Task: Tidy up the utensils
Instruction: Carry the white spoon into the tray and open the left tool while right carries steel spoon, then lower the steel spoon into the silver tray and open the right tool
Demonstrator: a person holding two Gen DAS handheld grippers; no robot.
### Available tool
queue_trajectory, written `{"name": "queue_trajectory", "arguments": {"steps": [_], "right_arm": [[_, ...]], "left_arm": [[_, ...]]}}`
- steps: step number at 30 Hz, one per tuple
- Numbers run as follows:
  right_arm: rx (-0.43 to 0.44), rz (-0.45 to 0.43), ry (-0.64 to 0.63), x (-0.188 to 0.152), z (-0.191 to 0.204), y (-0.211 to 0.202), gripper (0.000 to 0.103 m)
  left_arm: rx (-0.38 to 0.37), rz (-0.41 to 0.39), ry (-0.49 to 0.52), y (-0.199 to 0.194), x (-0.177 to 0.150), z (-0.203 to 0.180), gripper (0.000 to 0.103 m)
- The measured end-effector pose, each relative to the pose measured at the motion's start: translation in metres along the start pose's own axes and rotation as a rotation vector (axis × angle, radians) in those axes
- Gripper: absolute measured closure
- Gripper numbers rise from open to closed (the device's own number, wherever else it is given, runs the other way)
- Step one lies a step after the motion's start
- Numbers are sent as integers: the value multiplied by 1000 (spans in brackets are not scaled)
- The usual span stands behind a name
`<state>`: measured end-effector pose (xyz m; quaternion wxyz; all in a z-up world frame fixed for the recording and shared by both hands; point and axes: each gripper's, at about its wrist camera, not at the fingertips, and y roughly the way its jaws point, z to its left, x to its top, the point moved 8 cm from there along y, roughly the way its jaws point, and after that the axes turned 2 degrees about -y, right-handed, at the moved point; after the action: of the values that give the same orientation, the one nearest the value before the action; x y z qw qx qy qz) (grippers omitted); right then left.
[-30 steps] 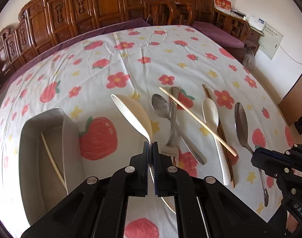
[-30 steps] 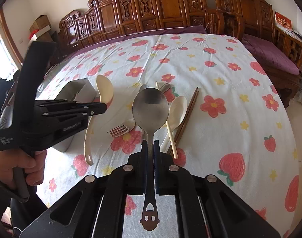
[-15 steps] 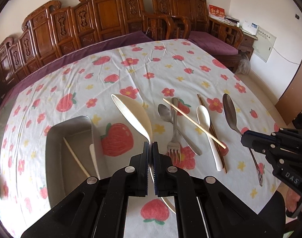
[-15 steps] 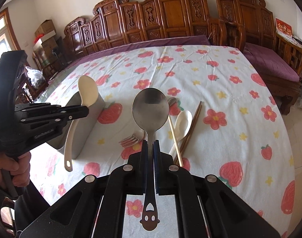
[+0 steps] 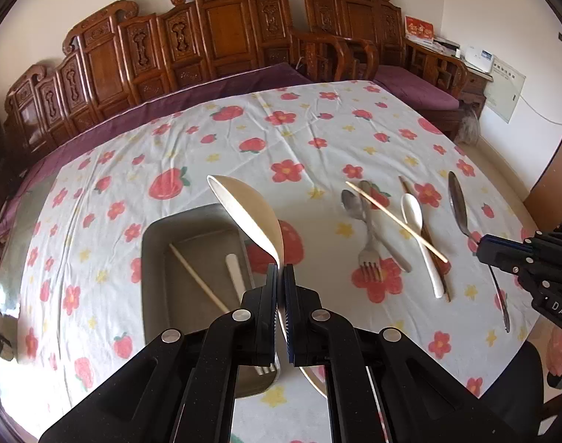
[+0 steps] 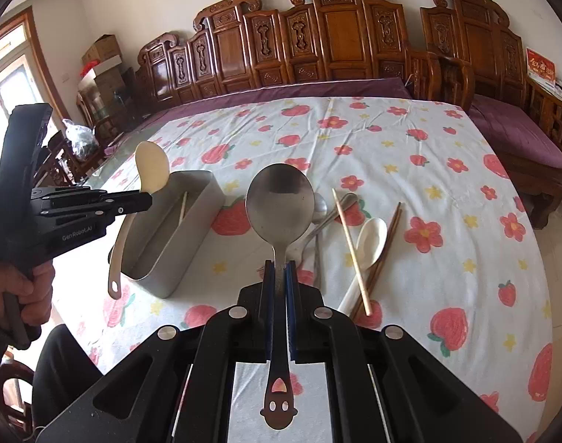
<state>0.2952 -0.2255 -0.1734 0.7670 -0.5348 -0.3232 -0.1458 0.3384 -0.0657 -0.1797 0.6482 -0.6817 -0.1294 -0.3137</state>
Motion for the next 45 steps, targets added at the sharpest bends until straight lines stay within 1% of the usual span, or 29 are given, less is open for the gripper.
{"name": "queue_trajectory", "arguments": {"steps": [7,15,19,24,25,27,31,36,38,39,45], "right_arm": [[12,-2,-30,6,21,5,96],[43,2,-49,17,56,21,96],[57,4,-52,20,72,27,96],[65,12,-52,25,85,35,96],[66,14,-52,26,87,36,96],[68,20,-58,28,92,41,96],[66,29,-68,31,102,48,96],[71,40,-67,36,115,62,96],[75,46,-68,38,121,68,96],[79,48,-68,40,125,72,96],[105,63,-72,51,148,94,96]], "left_arm": [[30,5,-28,0,-7,31,100],[73,22,-52,11,-10,65,100],[80,30,-53,17,-12,76,100],[70,36,-60,24,-15,83,100],[70,36,-64,24,-16,85,100],[62,35,-77,24,-18,87,93],[31,16,-86,18,-21,90,87],[13,-34,-106,-5,-28,100,86],[3,-48,-119,-12,-32,105,83],[0,-56,-125,-17,-35,109,79],[18,-109,-150,-44,-52,130,77]]}}
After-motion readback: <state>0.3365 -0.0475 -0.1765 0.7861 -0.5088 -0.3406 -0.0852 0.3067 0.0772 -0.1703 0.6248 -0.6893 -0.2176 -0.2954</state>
